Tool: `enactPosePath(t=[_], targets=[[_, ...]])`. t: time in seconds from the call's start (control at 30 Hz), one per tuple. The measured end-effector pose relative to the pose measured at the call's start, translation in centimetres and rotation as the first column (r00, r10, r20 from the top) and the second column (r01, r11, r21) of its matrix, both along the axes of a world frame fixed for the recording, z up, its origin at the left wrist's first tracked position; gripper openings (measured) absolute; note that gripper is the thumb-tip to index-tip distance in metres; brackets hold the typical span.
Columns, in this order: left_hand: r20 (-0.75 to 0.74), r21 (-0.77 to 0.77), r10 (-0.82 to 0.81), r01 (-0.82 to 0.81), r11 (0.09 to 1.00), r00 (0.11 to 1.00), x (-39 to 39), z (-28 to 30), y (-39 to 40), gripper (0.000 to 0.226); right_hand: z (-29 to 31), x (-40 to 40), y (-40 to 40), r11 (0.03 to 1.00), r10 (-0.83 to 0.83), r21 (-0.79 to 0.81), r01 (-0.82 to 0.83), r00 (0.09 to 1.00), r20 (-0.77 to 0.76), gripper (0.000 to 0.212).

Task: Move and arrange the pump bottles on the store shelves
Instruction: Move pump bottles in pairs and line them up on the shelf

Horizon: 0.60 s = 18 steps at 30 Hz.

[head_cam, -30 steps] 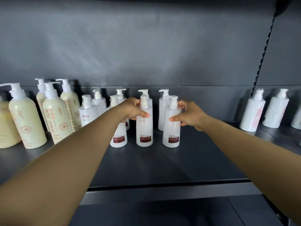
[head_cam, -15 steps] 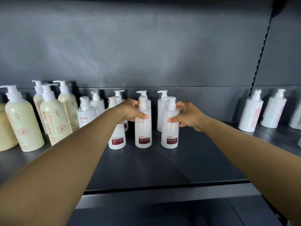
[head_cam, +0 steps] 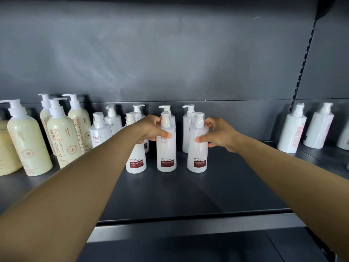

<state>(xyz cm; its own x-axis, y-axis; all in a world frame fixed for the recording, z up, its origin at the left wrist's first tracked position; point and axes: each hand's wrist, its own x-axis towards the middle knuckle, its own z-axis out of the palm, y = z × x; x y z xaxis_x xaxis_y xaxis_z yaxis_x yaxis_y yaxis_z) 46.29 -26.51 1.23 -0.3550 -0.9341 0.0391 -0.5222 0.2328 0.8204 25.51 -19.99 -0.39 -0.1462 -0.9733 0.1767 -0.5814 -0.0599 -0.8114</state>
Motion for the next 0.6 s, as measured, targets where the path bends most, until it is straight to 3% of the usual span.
enactPosePath(t=[0.4, 0.53, 0.6], targets=[[0.087, -0.003, 0.034, -0.034, 0.999, 0.996, -0.3, 0.8, 0.8, 0.049, 0.8, 0.3, 0.9, 0.999, 0.021, 0.030, -0.019, 0.996, -0.092, 0.039], [0.349, -0.178, 0.162, -0.104, 0.979, 0.923, -0.3, 0.9, 1.7, 0.068, 1.2, -0.8, 2.5, 0.996, 0.076, 0.054, -0.069, 0.988, -0.134, 0.058], [0.473, -0.226, 0.200, -0.101, 0.969, 0.858, -0.4, 1.0, 2.7, 0.066, 1.2, -1.6, 3.8, 0.996, 0.062, 0.081, -0.045, 0.971, -0.231, 0.071]])
